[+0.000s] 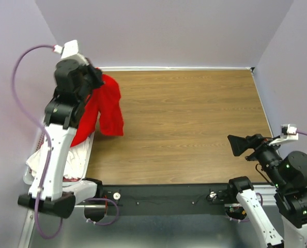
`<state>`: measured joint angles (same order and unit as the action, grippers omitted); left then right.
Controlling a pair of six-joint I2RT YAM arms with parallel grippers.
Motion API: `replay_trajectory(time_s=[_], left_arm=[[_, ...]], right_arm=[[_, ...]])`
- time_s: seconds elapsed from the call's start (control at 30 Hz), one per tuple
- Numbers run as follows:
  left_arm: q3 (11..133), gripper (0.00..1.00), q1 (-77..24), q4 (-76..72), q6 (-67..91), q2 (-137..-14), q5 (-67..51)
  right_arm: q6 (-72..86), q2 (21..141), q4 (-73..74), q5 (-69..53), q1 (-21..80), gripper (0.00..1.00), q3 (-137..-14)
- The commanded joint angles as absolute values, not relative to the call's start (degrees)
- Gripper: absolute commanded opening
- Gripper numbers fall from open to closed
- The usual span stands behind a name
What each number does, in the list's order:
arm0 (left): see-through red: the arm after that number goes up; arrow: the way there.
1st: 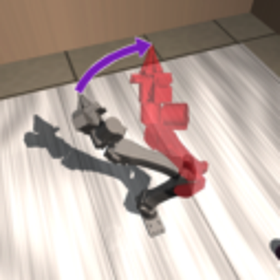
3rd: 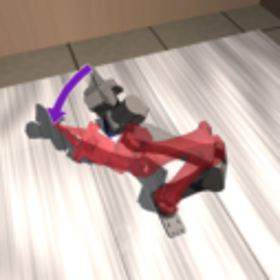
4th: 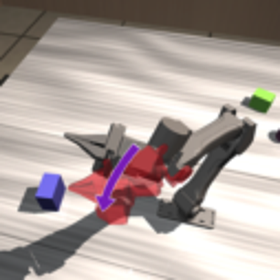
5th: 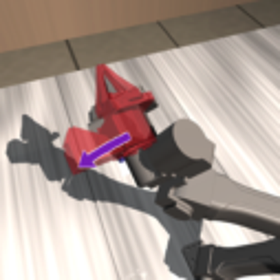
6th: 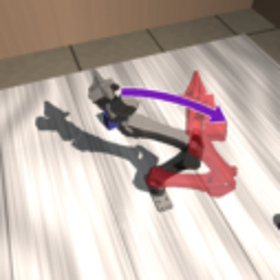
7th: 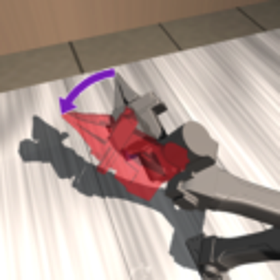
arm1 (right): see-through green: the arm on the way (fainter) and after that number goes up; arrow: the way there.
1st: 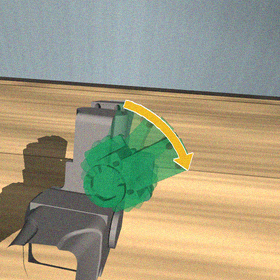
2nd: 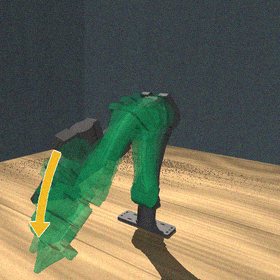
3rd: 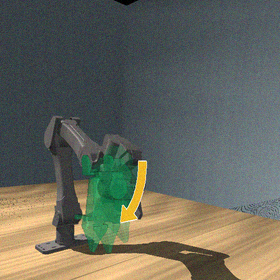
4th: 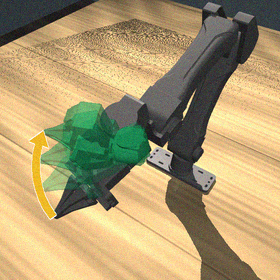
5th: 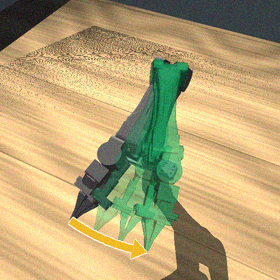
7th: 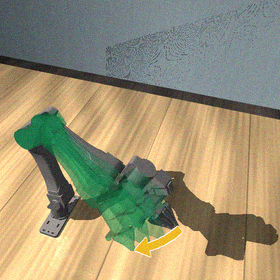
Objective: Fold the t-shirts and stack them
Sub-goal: Grab the tshirt from the pile, then move the tshirt to the center of the board
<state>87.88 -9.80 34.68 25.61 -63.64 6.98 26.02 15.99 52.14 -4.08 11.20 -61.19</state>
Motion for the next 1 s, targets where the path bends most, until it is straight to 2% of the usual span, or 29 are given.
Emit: replay_trajectory(time_s=[0.0,0.23,0.33,0.43,0.47,0.5,0.53,0.6,0.63,0.67,0.8,0.97], left_arm=[[94.28,0.0,-16.49,24.18,25.49,-72.83,0.26],[113.71,0.0,-26.98,20.21,18.2,-87.09,-2.99],[115.14,0.0,-30.13,17.94,16.09,-88.86,-6.93],[109.71,0.03,-33.47,14.77,12.5,-87.63,-10.11],[107.08,0.06,-33.83,13.55,11.61,-86.84,-9.76],[99.92,0.19,-34.01,10.23,11.25,-84.75,-7.84],[96.02,0.28,-33.93,8.46,10.81,-83.51,-6.87],[85.46,0.6,-33.93,5.64,10.28,-80.95,-4.93],[82.47,0.95,-33.93,4.06,10.81,-80.43,-1.7],[77.13,0.99,-33.84,3.52,12.55,-80.07,-0.54],[67.36,0.99,-33.84,2.98,16.59,-78.84,6.14],[59.95,0.98,-33.84,3.69,19.6,-78.05,4.31]], right_arm=[[25.05,20.12,49.05,-4.22,11.43,1.0,-60.55],[22.85,29.95,43.16,-3.34,11.51,1.0,-60.73],[23.99,32.6,41.58,-2.73,11.51,1.0,-60.38],[25.4,35.59,38.94,-0.27,11.51,1.0,-59.42],[25.57,36.47,38.59,1.22,11.51,1.0,-59.41],[25.66,37.78,38.24,1.58,11.43,1.0,-59.33],[25.58,38.58,37.71,1.84,11.51,1.0,-59.33],[25.4,40.07,37.44,1.41,11.51,1.0,-59.33],[25.14,41.91,37.35,0.62,11.43,1.0,-59.24],[25.05,42.79,37.35,0.35,11.51,1.0,-59.06],[25.75,48.24,37.27,-3.77,11.51,1.0,-57.22],[23.3,59.91,36.91,-11.75,11.6,1.0,-56.86]])
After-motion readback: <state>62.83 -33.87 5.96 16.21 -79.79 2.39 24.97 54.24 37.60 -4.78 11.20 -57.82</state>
